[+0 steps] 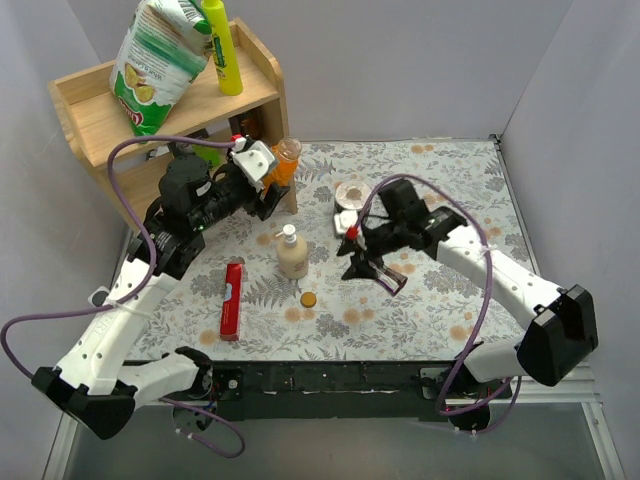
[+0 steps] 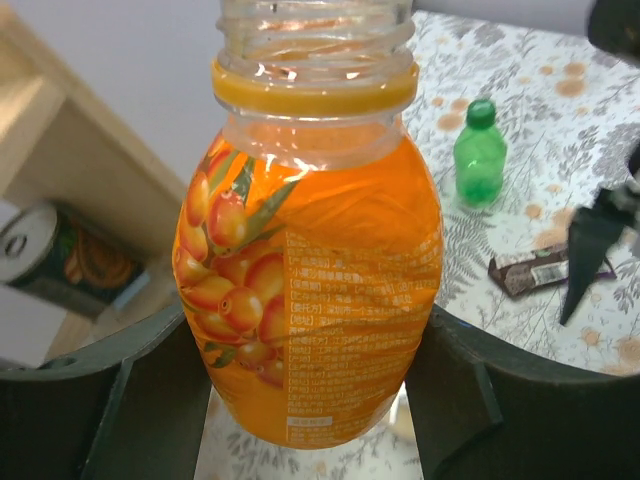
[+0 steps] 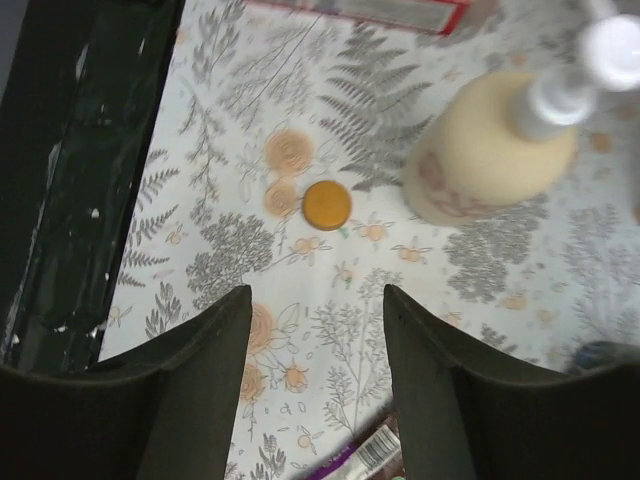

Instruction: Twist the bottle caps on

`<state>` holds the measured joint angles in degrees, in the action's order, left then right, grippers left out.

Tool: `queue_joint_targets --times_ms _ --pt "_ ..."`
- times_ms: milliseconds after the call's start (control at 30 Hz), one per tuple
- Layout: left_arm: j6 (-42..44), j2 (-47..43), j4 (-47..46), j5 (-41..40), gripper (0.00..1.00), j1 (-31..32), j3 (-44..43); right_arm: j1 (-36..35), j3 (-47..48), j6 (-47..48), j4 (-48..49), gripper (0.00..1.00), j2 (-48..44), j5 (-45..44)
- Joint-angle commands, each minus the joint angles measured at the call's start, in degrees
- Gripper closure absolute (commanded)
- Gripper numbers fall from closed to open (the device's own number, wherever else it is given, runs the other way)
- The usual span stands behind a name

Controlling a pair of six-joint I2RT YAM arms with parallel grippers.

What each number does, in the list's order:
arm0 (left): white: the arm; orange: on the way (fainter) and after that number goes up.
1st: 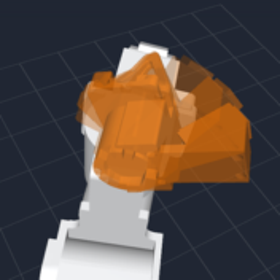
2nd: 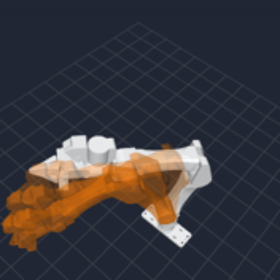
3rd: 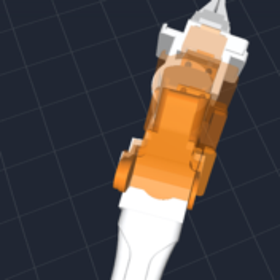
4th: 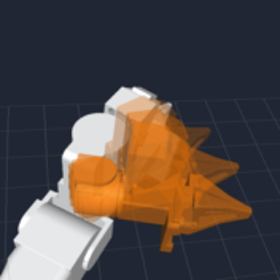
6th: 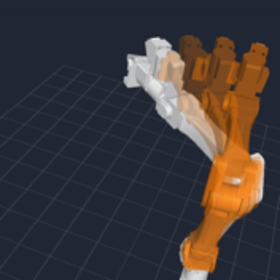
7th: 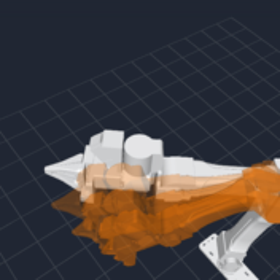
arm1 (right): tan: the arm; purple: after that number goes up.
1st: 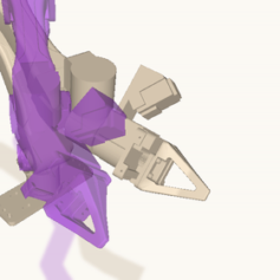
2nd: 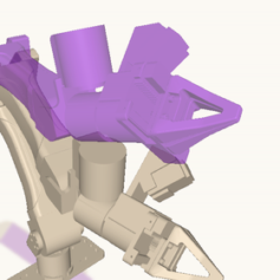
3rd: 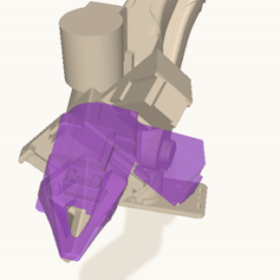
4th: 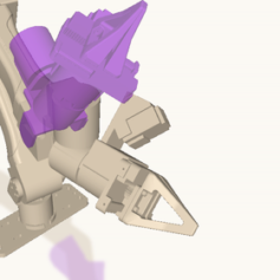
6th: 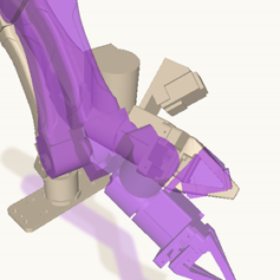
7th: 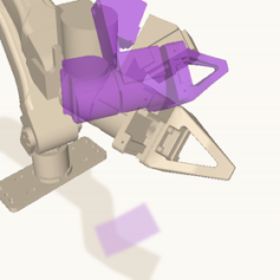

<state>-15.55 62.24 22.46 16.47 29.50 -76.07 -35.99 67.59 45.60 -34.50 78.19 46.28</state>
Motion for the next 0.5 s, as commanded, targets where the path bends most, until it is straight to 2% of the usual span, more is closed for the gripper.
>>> queue_joint_targets --times_ms 0,33,133,200,467 --pt "-1.67 -3.17 2.42 -1.18 1.00 -4.87 3.03 -7.58 -6.06 9.94 8.64 0.39 2.12 -8.22" --pt "-2.72 -3.52 2.33 -0.31 1.00 -5.93 3.56 -8.74 -6.77 9.68 12.75 0.39 3.36 -8.75" --pt "-6.32 -5.02 1.10 2.07 1.00 -9.27 5.22 -12.52 -7.83 9.50 16.91 0.40 9.07 -10.77" --pt "-9.04 -6.42 -0.21 3.21 1.00 -11.90 6.55 -14.37 -8.52 8.19 21.30 0.37 12.84 -11.82" --pt "-11.61 -8.89 1.01 9.72 1.00 -16.66 8.92 -17.01 -3.09 7.92 21.76 0.36 23.22 -14.02"
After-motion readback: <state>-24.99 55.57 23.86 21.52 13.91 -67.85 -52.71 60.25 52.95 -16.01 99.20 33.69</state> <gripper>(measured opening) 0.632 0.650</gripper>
